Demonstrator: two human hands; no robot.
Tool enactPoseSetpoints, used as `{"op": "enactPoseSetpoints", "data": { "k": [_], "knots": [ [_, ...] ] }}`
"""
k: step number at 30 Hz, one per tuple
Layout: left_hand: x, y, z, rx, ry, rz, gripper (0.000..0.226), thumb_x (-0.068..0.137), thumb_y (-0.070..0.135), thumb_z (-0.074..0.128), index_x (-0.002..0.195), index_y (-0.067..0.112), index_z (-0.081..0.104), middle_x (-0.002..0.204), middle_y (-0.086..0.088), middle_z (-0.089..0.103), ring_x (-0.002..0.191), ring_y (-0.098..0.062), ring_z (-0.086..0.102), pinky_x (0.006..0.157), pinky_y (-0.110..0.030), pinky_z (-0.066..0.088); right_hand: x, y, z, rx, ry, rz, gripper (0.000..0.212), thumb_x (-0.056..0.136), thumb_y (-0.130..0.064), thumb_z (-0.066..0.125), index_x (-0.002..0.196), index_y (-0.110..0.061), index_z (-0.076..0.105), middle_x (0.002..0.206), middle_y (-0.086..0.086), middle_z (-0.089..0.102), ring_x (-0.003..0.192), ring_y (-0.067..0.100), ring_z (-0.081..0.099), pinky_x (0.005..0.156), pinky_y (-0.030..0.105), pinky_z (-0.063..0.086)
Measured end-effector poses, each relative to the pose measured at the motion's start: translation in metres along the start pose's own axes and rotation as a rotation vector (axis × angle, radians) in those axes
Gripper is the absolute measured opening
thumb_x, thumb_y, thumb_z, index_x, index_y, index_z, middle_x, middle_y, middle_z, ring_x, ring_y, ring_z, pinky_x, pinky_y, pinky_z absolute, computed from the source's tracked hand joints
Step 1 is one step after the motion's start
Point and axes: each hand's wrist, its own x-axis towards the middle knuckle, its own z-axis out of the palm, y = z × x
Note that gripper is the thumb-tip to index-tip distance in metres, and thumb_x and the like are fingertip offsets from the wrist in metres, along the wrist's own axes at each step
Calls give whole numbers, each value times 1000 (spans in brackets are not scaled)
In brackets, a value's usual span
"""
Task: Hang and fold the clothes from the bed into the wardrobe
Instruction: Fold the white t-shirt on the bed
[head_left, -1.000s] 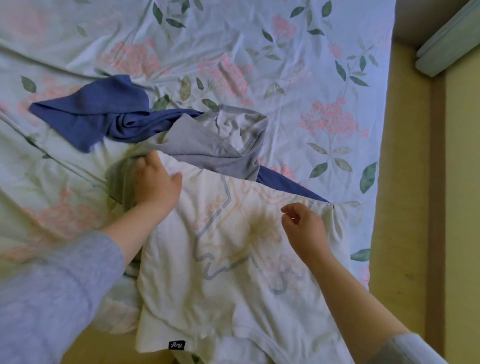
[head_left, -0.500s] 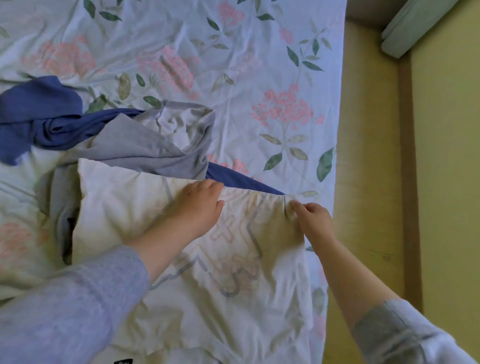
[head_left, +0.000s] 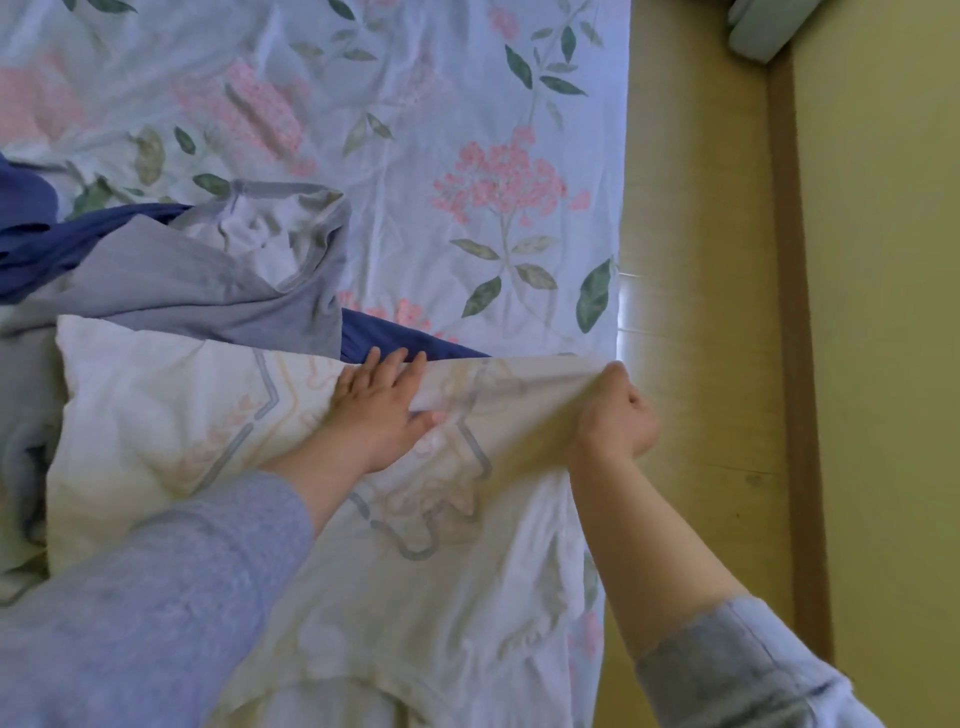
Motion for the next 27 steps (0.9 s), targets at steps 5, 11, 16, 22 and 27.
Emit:
{"op": "enactPoseSetpoints", "data": {
  "k": [5, 11, 16, 22, 27],
  "knots": [
    [2, 1, 12, 63, 10, -32, 84, 93, 67, 26, 153, 28, -17, 159, 5, -26, 146, -24, -24, 119, -44, -9, 23, 9, -14, -390, -508, -9, 19, 93, -38, 60, 102, -21, 61, 88, -3, 50, 73, 16, 47, 64, 26, 39],
    [10, 27, -1, 40, 134, -12, 80, 92, 67, 30, 155, 24, 6, 162, -5, 4, 148, -29, 1, 117, -54, -7, 33, 24, -50, -507, -780, 20, 26, 90, -39, 65, 103, -17, 63, 92, -3, 68, 78, 13, 63, 56, 13, 46],
    [25, 77, -15, -4, 184, 137, 65, 93, 60, 39, 148, 25, 29, 143, -5, 38, 134, -31, 31, 117, -52, 8, 15, 52, -90, -498, -897, 206, 34, 82, -43, 74, 106, -18, 73, 103, 1, 76, 96, 19, 72, 88, 36, 57],
    [31, 98, -17, 89, 145, 86, 56, 91, 55, 49, 136, 22, 42, 133, -7, 42, 125, -32, 36, 111, -47, 23, 6, 58, -110, -533, -981, 328, 39, 81, -49, 72, 110, -23, 72, 108, -2, 75, 105, 20, 69, 102, 44, 50],
    [-11, 98, -4, -140, 376, 346, 52, 94, 38, 55, 139, 13, 46, 137, -8, 46, 126, -30, 40, 109, -36, 25, 2, 66, -134, -312, -972, 558, 69, 96, -64, 34, 121, -9, 68, 116, 15, 70, 112, 32, 65, 103, 46, 48]
  ]
}}
